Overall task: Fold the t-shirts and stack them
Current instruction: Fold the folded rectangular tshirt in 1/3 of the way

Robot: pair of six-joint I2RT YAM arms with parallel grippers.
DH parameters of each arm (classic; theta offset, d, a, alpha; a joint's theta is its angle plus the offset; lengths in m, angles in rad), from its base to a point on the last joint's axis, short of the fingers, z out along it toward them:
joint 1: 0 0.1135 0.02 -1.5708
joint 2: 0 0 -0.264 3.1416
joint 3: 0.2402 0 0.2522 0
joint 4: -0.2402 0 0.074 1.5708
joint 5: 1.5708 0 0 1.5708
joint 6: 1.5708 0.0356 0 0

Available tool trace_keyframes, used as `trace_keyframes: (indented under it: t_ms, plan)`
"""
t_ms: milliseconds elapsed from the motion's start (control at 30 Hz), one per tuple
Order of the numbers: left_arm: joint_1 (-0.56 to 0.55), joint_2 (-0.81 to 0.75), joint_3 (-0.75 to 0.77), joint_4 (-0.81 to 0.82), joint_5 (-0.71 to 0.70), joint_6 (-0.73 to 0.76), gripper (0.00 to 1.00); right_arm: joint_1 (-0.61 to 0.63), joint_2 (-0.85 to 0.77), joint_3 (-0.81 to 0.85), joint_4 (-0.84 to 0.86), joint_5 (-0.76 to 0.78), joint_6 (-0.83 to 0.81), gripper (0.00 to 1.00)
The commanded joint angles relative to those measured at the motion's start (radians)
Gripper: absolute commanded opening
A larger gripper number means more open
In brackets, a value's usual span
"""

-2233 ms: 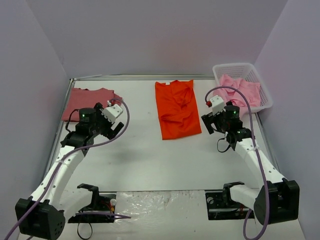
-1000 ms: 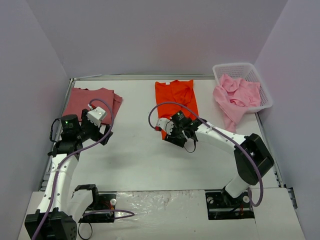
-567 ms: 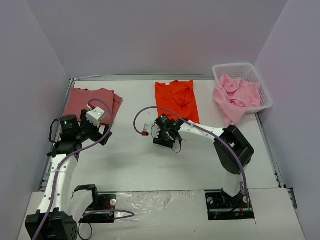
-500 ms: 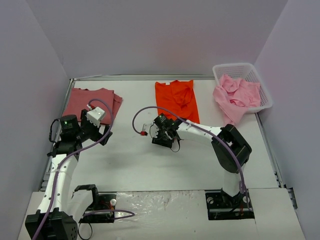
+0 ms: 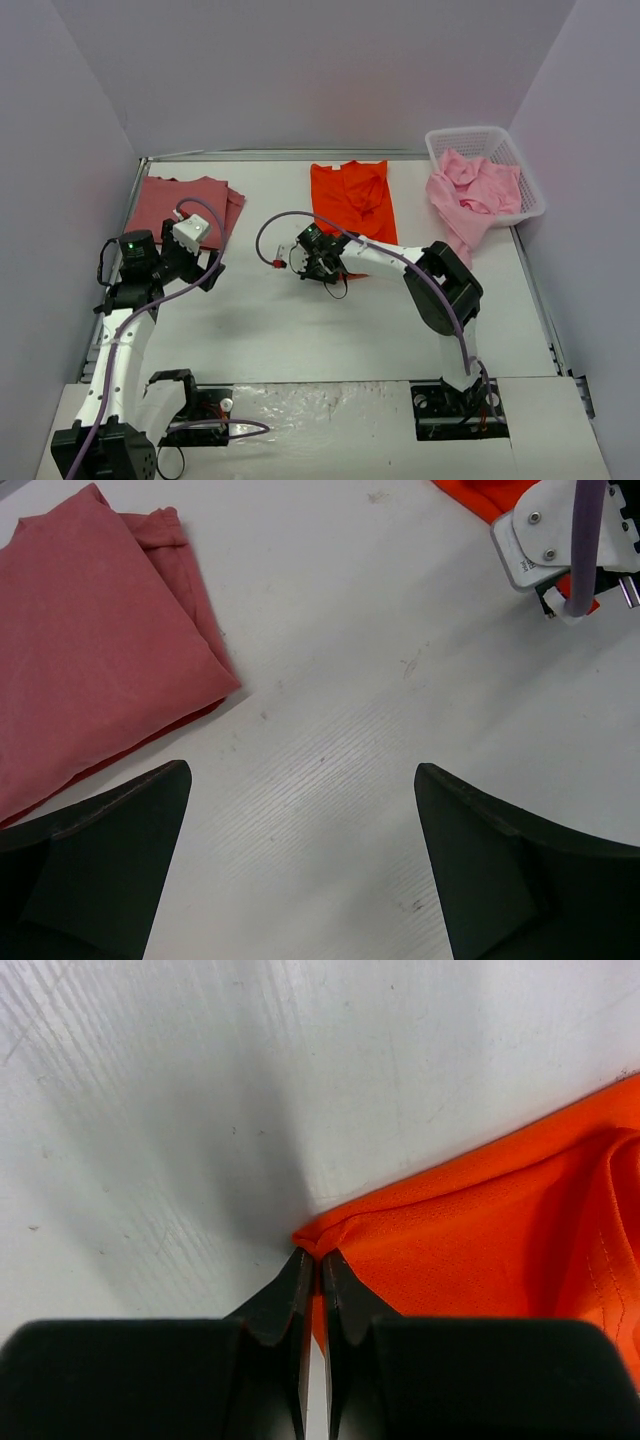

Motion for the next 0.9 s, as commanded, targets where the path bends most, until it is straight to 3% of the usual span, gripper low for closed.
trace_keyframes:
  t_ms: [0, 400, 600, 667, 733, 800, 833, 867]
  plan:
    - [0.01, -0.016, 0.003, 0.027, 0.035, 0.006, 0.94, 0.038, 0.013, 0.021, -0.077, -0.026, 0.016, 0.0]
    - [0.01, -0.012, 0.004, 0.028, 0.031, 0.002, 0.94, 0.108, -0.109, -0.01, -0.153, -0.135, 0.052, 0.0]
    - [0.021, -0.007, 0.003, 0.03, 0.032, 0.003, 0.94, 0.107, -0.14, 0.009, -0.201, -0.276, 0.055, 0.07]
    - [0.024, -0.002, 0.003, 0.03, 0.032, 0.003, 0.94, 0.105, -0.158, 0.024, -0.23, -0.314, 0.05, 0.15]
    - [0.025, 0.001, 0.001, 0.03, 0.032, 0.003, 0.94, 0.102, -0.183, 0.024, -0.242, -0.319, 0.044, 0.3]
    - [0.027, 0.001, 0.001, 0.031, 0.034, 0.003, 0.94, 0.072, -0.204, 0.035, -0.265, -0.357, 0.039, 0.33]
    - [0.028, 0.001, 0.001, 0.031, 0.035, 0.003, 0.94, 0.055, -0.214, 0.042, -0.279, -0.382, 0.036, 0.46]
    - [0.028, 0.002, 0.001, 0.03, 0.035, 0.003, 0.94, 0.023, -0.218, 0.059, -0.29, -0.402, 0.029, 0.51]
